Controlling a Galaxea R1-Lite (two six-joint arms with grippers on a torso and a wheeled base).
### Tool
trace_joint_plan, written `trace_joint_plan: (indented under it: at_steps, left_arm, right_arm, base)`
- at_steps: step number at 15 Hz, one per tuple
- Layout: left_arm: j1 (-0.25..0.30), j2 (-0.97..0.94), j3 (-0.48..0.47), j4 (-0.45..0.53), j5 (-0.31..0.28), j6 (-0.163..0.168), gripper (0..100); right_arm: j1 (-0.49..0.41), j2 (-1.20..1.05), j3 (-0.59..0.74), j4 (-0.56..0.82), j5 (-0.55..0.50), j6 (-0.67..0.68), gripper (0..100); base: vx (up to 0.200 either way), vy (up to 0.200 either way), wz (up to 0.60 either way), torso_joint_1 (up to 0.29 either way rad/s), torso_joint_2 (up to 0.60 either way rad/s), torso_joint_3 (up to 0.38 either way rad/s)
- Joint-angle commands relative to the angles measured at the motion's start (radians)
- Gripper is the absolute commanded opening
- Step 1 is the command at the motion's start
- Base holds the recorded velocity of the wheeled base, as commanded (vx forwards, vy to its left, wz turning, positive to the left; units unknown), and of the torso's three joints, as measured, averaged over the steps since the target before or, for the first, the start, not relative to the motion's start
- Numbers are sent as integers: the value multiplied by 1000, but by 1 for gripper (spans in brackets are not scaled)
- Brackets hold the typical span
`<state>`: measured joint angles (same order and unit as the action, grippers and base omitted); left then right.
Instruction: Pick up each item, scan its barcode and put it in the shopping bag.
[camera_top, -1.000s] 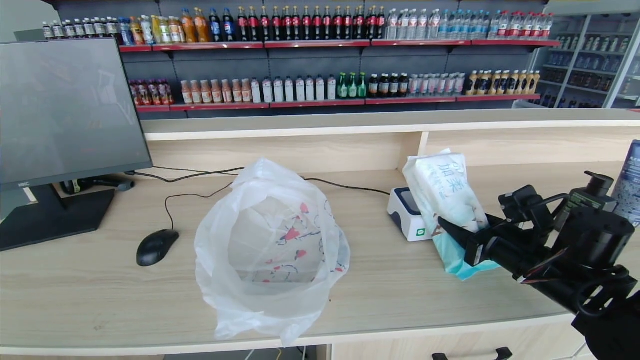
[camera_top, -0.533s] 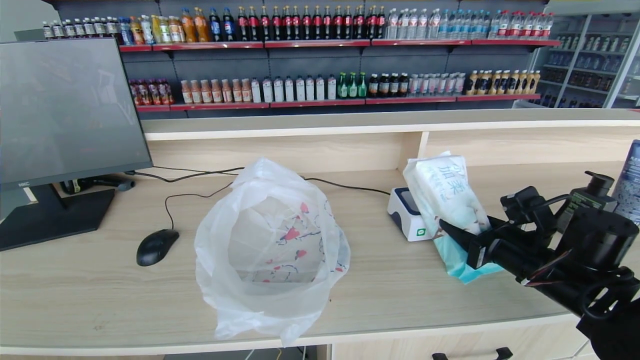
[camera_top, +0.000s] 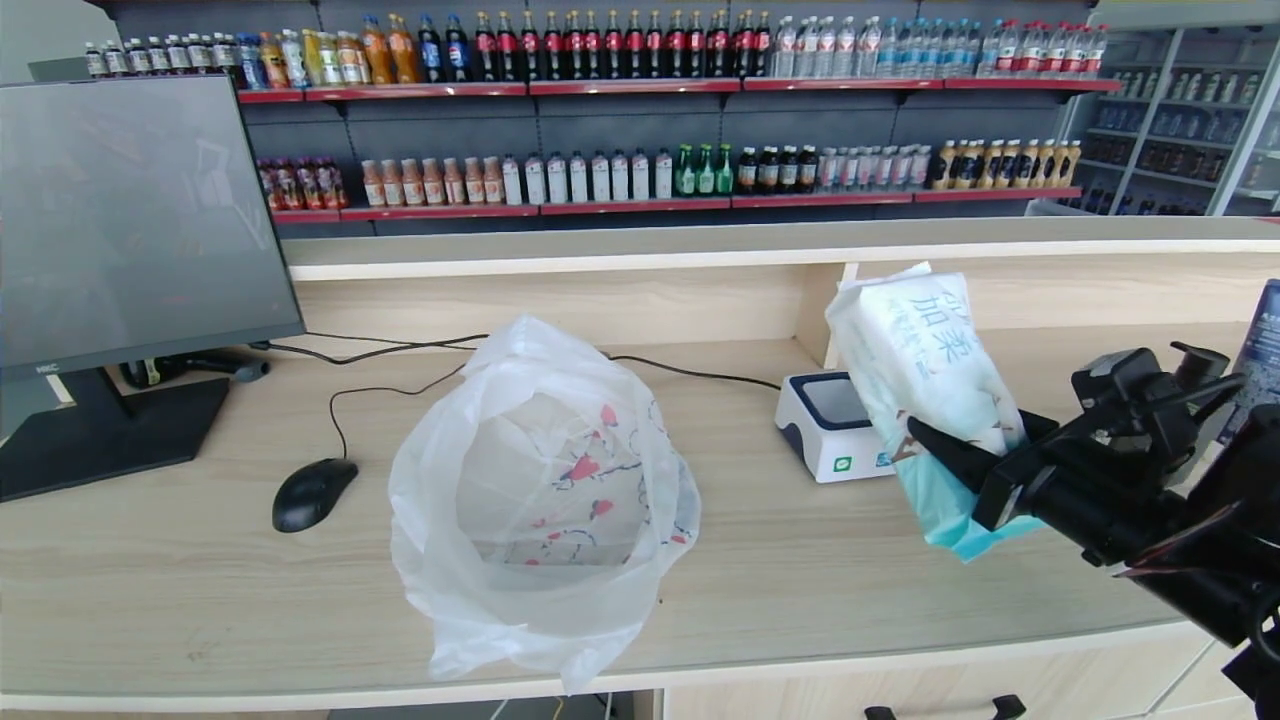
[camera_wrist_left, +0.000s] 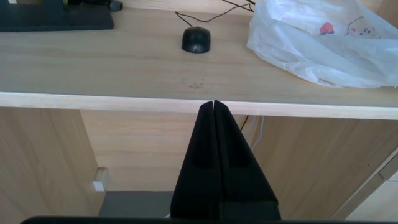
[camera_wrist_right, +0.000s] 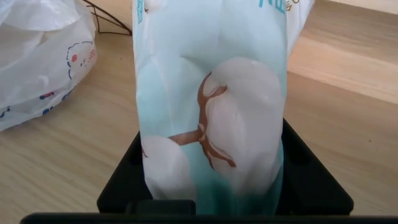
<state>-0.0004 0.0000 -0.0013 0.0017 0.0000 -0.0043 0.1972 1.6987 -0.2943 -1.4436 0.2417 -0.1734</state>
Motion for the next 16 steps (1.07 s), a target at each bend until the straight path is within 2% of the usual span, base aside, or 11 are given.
trace_joint_plan:
  at_steps: [1, 10, 14, 16]
  left_arm:
    - [-1, 0, 0, 0, 0, 0, 0]
    - [0, 0, 0, 0, 0, -2, 0]
    - [0, 0, 0, -2, 0, -3, 0]
    - [-1, 0, 1, -3, 0, 0, 0]
  right_arm:
    - [1, -56, -5, -4, 5, 0, 0]
    - [4, -77, -34, -1, -2, -44, 0]
    - [2, -76, -26, -3, -2, -38, 0]
    - [2, -82, -14, -4, -2, -24, 0]
  base:
    - [0, 0, 0, 0, 0, 0]
    - [0, 0, 0, 0, 0, 0]
    - [-200, 0, 0, 11, 6, -4]
    - [0, 0, 0, 0, 0, 0]
